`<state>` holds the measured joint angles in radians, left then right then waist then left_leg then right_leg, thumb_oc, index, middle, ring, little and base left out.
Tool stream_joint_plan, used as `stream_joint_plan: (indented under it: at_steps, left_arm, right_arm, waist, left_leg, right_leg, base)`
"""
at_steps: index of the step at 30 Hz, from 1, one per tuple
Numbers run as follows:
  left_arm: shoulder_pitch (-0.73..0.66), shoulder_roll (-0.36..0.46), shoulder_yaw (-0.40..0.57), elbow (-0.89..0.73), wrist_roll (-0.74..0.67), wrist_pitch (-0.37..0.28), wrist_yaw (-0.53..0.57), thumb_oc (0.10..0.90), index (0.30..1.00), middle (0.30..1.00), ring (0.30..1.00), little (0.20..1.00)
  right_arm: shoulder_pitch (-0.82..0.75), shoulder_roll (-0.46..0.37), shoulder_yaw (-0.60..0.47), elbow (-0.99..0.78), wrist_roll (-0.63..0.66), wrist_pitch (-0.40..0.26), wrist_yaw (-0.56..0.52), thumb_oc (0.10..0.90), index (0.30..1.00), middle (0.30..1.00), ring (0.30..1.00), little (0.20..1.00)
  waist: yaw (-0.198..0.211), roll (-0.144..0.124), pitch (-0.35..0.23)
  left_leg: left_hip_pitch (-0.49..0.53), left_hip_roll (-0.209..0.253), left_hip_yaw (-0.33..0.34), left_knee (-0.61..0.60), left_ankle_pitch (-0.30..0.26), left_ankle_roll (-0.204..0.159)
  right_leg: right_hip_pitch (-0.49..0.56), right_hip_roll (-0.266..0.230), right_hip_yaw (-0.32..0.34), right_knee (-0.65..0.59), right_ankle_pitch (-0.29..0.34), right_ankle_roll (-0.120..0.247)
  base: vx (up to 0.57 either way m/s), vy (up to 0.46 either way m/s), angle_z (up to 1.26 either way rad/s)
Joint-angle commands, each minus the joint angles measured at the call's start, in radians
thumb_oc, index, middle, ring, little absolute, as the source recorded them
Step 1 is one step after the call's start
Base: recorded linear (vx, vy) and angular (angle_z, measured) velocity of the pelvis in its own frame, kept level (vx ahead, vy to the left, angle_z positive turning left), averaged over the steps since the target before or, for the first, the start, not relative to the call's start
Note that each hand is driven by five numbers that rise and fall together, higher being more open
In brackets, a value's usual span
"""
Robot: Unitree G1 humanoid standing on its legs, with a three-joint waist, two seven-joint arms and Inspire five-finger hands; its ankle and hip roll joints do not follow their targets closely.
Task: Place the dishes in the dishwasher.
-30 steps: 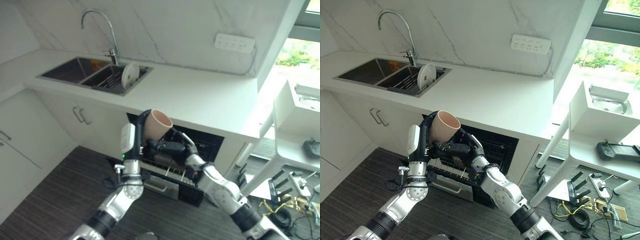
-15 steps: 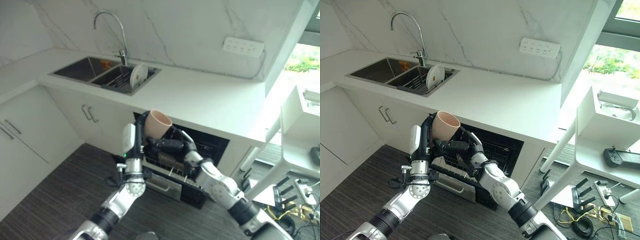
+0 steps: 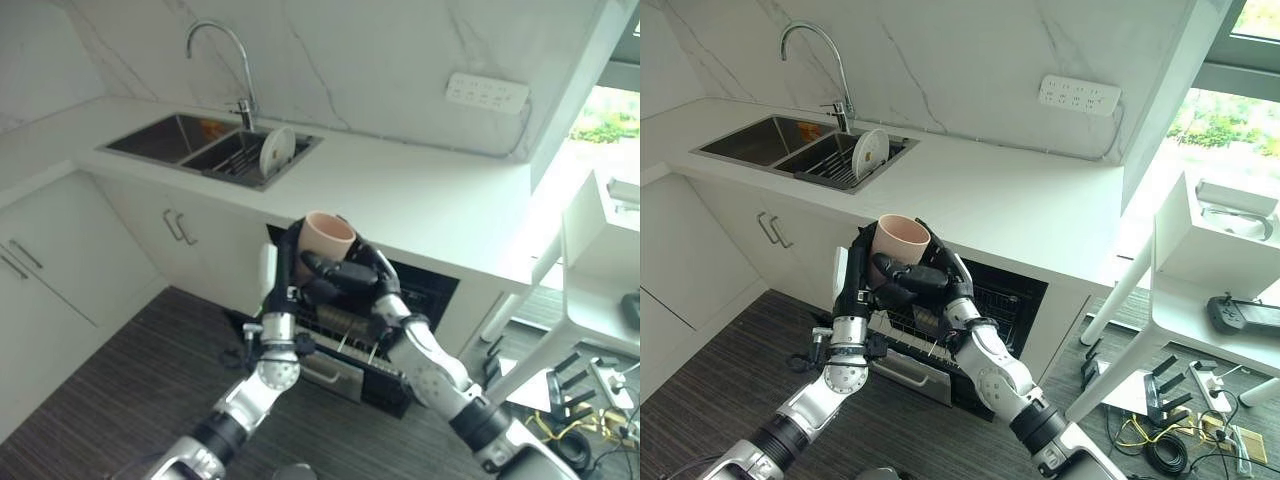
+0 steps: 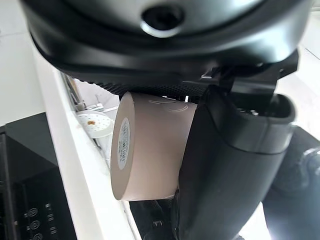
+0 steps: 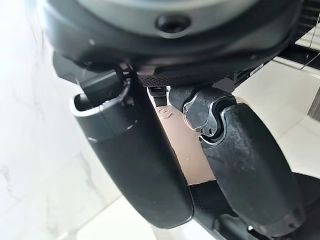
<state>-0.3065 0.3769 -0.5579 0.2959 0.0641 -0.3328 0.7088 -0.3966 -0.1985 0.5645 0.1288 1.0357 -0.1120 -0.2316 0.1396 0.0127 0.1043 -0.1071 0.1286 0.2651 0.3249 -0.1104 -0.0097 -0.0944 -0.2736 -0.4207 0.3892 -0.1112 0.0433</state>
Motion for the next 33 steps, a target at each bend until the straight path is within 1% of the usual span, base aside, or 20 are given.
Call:
stream_joint_plan:
  at_steps: [1, 3, 4, 6, 9, 11, 12, 13, 15, 19, 21, 22, 23, 24, 25, 26, 27, 30, 32, 33]
  left_arm:
    - [-0.141, -0.037, -0.149, -0.058, 0.132, -0.061, -0.013, 0.4, 0.3, 0.3, 0.3, 0.3]
    - [-0.144, -0.03, -0.155, -0.055, 0.136, -0.048, -0.01, 0.4, 0.3, 0.3, 0.3, 0.3]
    - [-0.145, -0.03, -0.157, -0.053, 0.139, -0.043, -0.013, 0.4, 0.3, 0.3, 0.3, 0.3]
    - [-0.15, -0.028, -0.165, -0.046, 0.145, -0.04, -0.023, 0.4, 0.3, 0.3, 0.3, 0.3]
    - [-0.156, -0.032, -0.171, -0.039, 0.157, -0.047, -0.039, 0.4, 0.3, 0.3, 0.3, 0.3]
    - [-0.16, -0.028, -0.18, -0.05, 0.165, -0.035, -0.051, 0.4, 0.3, 0.3, 0.3, 0.3]
    - [-0.163, -0.026, -0.185, -0.054, 0.164, -0.029, -0.06, 0.4, 0.3, 0.3, 0.3, 0.3]
    - [-0.164, -0.024, -0.19, -0.055, 0.171, -0.027, -0.07, 0.4, 0.3, 0.3, 0.3, 0.3]
    - [-0.169, -0.021, -0.199, -0.051, 0.176, -0.026, -0.084, 0.4, 0.3, 0.3, 0.3, 0.3]
    - [-0.172, -0.023, -0.21, -0.046, 0.158, -0.017, -0.122, 0.4, 0.3, 0.3, 0.3, 0.3]
    - [-0.174, -0.021, -0.216, -0.044, 0.111, -0.012, -0.19, 0.524, 0.486, 0.486, 0.486, 0.486]
    - [-0.172, -0.025, -0.223, -0.045, 0.015, 0.004, -0.32, 0.591, 0.587, 0.587, 0.587, 0.587]
    - [-0.169, -0.029, -0.232, -0.046, -0.037, 0.014, -0.409, 0.74, 0.811, 0.811, 0.811, 0.811]
    - [-0.165, -0.039, -0.252, -0.042, -0.098, 0.035, -0.508, 0.8, 0.9, 0.9, 0.9, 0.9]
    - [-0.16, -0.046, -0.272, -0.043, -0.135, 0.048, -0.573, 0.8, 0.9, 0.9, 0.9, 0.9]
    - [-0.154, -0.056, -0.298, -0.042, -0.223, 0.098, -0.693, 0.8, 0.9, 0.9, 0.9, 0.9]
    - [-0.15, -0.06, -0.312, -0.041, -0.285, 0.128, -0.742, 0.8, 0.9, 0.9, 0.9, 0.9]
    - [-0.132, -0.049, -0.309, -0.075, -0.394, 0.197, -0.833, 0.8, 0.9, 0.9, 0.9, 0.9]
    - [-0.112, -0.006, -0.274, -0.113, -0.431, 0.266, -0.922, 0.8, 0.9, 0.9, 0.9, 0.9]
    - [-0.103, 0.011, -0.261, -0.121, -0.432, 0.277, -0.945, 0.8, 0.9, 0.9, 0.9, 0.9]
  right_arm:
    - [-0.221, 0.176, -0.073, -0.061, 0.09, -0.124, 0.053, 0.8, 0.9, 0.9, 0.9, 0.9]
    - [-0.212, 0.182, -0.06, -0.067, 0.117, -0.121, 0.065, 0.8, 0.9, 0.9, 0.9, 0.9]
    - [-0.211, 0.182, -0.056, -0.073, 0.106, -0.116, 0.067, 0.8, 0.9, 0.9, 0.9, 0.9]
    - [-0.22, 0.176, -0.045, -0.088, 0.038, -0.09, 0.063, 0.8, 0.9, 0.9, 0.9, 0.9]
    - [-0.235, 0.173, -0.035, -0.077, 0.006, -0.057, 0.064, 0.8, 0.9, 0.9, 0.9, 0.9]
    - [-0.24, 0.171, -0.032, -0.061, -0.015, -0.045, 0.073, 0.8, 0.9, 0.9, 0.9, 0.9]
    - [-0.243, 0.17, -0.029, -0.05, -0.043, -0.046, 0.08, 0.58, 0.571, 0.571, 0.571, 0.571]
    - [-0.248, 0.168, -0.024, -0.037, -0.084, -0.057, 0.081, 0.4, 0.3, 0.3, 0.3, 0.3]
    - [-0.259, 0.168, -0.02, -0.024, -0.144, -0.075, 0.067, 0.4, 0.3, 0.3, 0.3, 0.3]
    - [-0.273, 0.17, -0.02, -0.016, -0.17, -0.095, 0.047, 0.4, 0.3, 0.3, 0.3, 0.3]
    - [-0.277, 0.171, -0.022, -0.018, -0.163, -0.104, 0.044, 0.4, 0.3, 0.3, 0.3, 0.3]
    - [-0.278, 0.173, -0.024, -0.024, -0.162, -0.108, 0.037, 0.4, 0.3, 0.3, 0.3, 0.3]
    - [-0.28, 0.175, -0.026, -0.025, -0.16, -0.109, 0.031, 0.4, 0.3, 0.3, 0.3, 0.3]
    - [-0.283, 0.18, -0.027, -0.022, -0.157, -0.117, 0.024, 0.4, 0.3, 0.3, 0.3, 0.3]
    - [-0.285, 0.181, -0.031, -0.018, -0.149, -0.121, 0.023, 0.4, 0.3, 0.3, 0.3, 0.3]
    - [-0.286, 0.183, -0.036, -0.008, -0.144, -0.133, 0.022, 0.4, 0.3, 0.3, 0.3, 0.3]
    - [-0.288, 0.183, -0.04, -0.001, -0.14, -0.138, 0.022, 0.4, 0.3, 0.3, 0.3, 0.3]
    - [-0.274, 0.167, -0.049, 0.002, -0.134, -0.167, 0.002, 0.4, 0.3, 0.3, 0.3, 0.3]
    - [-0.251, 0.133, -0.071, -0.015, -0.144, -0.194, -0.032, 0.4, 0.3, 0.3, 0.3, 0.3]
    - [-0.245, 0.119, -0.084, -0.02, -0.159, -0.202, -0.051, 0.4, 0.3, 0.3, 0.3, 0.3]
  waist:
    - [0.007, -0.002, -0.041]
    - [0.005, 0.0, -0.039]
    - [0.004, 0.001, -0.039]
    - [0.005, 0.001, -0.041]
    - [0.006, 0.002, -0.042]
    - [0.008, 0.002, -0.042]
    - [0.009, 0.002, -0.043]
    - [0.01, 0.002, -0.044]
    - [0.011, 0.003, -0.043]
    - [0.011, 0.004, -0.042]
    - [0.01, 0.005, -0.042]
    - [0.008, 0.006, -0.041]
    - [0.007, 0.008, -0.041]
    - [0.004, 0.01, -0.041]
    - [0.001, 0.012, -0.04]
    - [-0.005, 0.016, -0.04]
    - [-0.008, 0.019, -0.041]
    - [-0.016, 0.031, -0.041]
    - [-0.021, 0.038, -0.038]
    - [-0.021, 0.04, -0.038]
  left_leg:
    - [0.073, 0.015, -0.027, -0.025, -0.079, -0.036]
    - [0.072, 0.016, -0.024, -0.025, -0.079, -0.035]
    - [0.072, 0.016, -0.024, -0.025, -0.079, -0.035]
    - [0.069, 0.015, -0.023, -0.025, -0.08, -0.034]
    - [0.067, 0.014, -0.022, -0.025, -0.079, -0.034]
    - [0.065, 0.013, -0.022, -0.025, -0.079, -0.034]
    - [0.065, 0.013, -0.023, -0.025, -0.079, -0.034]
    - [0.064, 0.013, -0.023, -0.025, -0.079, -0.034]
    - [0.062, 0.014, -0.021, -0.025, -0.077, -0.034]
    - [0.063, 0.015, -0.019, -0.025, -0.076, -0.034]
    - [0.064, 0.016, -0.017, -0.025, -0.076, -0.034]
    - [0.064, 0.017, -0.014, -0.025, -0.076, -0.033]
    - [0.065, 0.018, -0.011, -0.025, -0.075, -0.033]
    - [0.065, 0.02, -0.009, -0.025, -0.074, -0.033]
    - [0.066, 0.02, -0.006, -0.025, -0.075, -0.032]
    - [0.067, 0.022, -0.002, -0.025, -0.074, -0.031]
    - [0.067, 0.023, 0.002, -0.025, -0.073, -0.032]
    - [0.066, 0.029, 0.015, -0.025, -0.066, -0.035]
    - [0.065, 0.037, 0.027, -0.025, -0.061, -0.037]
    - [0.064, 0.038, 0.03, -0.025, -0.06, -0.038]
  right_leg:
    - [0.104, -0.042, 0.067, -0.089, -0.048, 0.11]
    - [0.102, -0.043, 0.068, -0.089, -0.047, 0.111]
    - [0.102, -0.044, 0.069, -0.089, -0.047, 0.111]
    - [0.1, -0.046, 0.067, -0.089, -0.046, 0.113]
    - [0.098, -0.05, 0.064, -0.089, -0.044, 0.115]
    - [0.098, -0.051, 0.062, -0.089, -0.044, 0.116]
    - [0.098, -0.052, 0.061, -0.089, -0.044, 0.116]
    - [0.098, -0.053, 0.061, -0.089, -0.044, 0.117]
    - [0.099, -0.054, 0.058, -0.089, -0.043, 0.117]
    - [0.099, -0.055, 0.057, -0.089, -0.043, 0.118]
    - [0.099, -0.054, 0.057, -0.089, -0.043, 0.118]
    - [0.099, -0.054, 0.057, -0.089, -0.042, 0.118]
    - [0.099, -0.054, 0.056, -0.089, -0.041, 0.119]
    - [0.098, -0.054, 0.055, -0.089, -0.04, 0.121]
    - [0.098, -0.054, 0.054, -0.089, -0.039, 0.122]
    - [0.097, -0.055, 0.054, -0.089, -0.038, 0.125]
    - [0.096, -0.055, 0.053, -0.089, -0.037, 0.128]
    - [0.092, -0.056, 0.049, -0.089, -0.031, 0.133]
    - [0.087, -0.057, 0.044, -0.089, -0.024, 0.136]
    - [0.087, -0.057, 0.043, -0.089, -0.024, 0.137]
  base:
    - [0.0, 0.0, 0.0]
    - [0.0, 0.0, 0.0]
    - [0.0, 0.0, 0.0]
    - [0.0, 0.0, 0.0]
    - [0.0, 0.0, 0.0]
    - [0.0, 0.0, 0.0]
    - [0.0, 0.0, 0.0]
    - [0.0, -0.006, 0.03]
    - [0.0, -0.002, 0.04]
    - [0.0, 0.0, 0.01]
    - [0.0, 0.0, 0.0]
    - [0.0, 0.0, 0.0]
    - [0.0, 0.0, 0.0]
    - [0.0, 0.0, 0.0]
    - [0.0, 0.0, 0.0]
    - [0.0, 0.0, 0.0]
    - [0.0, 0.0, 0.0]
    - [0.01, 0.023, -0.02]
    - [0.02, 0.03, -0.03]
    - [0.02, 0.027, -0.05]
